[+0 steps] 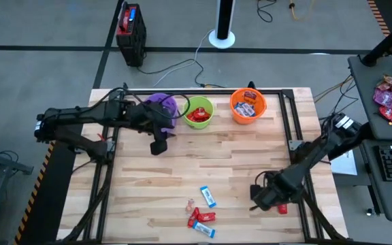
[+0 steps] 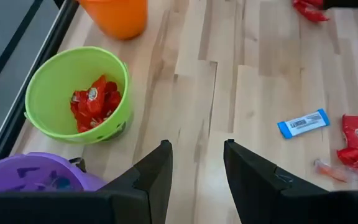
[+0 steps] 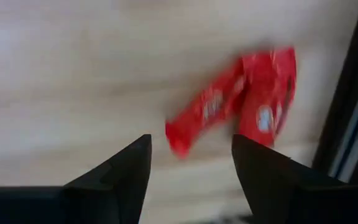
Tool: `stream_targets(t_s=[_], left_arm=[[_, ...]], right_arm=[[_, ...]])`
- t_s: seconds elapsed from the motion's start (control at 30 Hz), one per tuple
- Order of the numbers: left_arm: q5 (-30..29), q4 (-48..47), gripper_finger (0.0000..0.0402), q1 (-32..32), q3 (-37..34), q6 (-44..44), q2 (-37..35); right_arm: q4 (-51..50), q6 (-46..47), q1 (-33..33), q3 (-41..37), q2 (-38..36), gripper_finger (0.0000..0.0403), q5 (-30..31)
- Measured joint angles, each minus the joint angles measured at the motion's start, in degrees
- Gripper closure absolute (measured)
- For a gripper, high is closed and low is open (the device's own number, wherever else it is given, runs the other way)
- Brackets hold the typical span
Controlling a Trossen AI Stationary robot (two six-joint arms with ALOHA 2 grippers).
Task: Sort candy by brand, put in halloween buckets
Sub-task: Put the red chocolate bar into the green bucket
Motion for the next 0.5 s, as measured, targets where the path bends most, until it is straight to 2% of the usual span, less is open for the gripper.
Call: stream_targets(t_s=[0.23, 0.5], left_arm=[[-0.1, 0.2, 0.0272, 0.0, -0.3, 0.1, 0.0], [-1.0, 0.3, 0.0272, 0.0, -0.3, 0.0, 0.0]], right_arm=[[1.0, -1.8, -0.4, -3.8, 1.1, 0.0160, -0.2], [14.2, -1.8, 3.2, -9.2, 2.7, 0.0170, 1.3]])
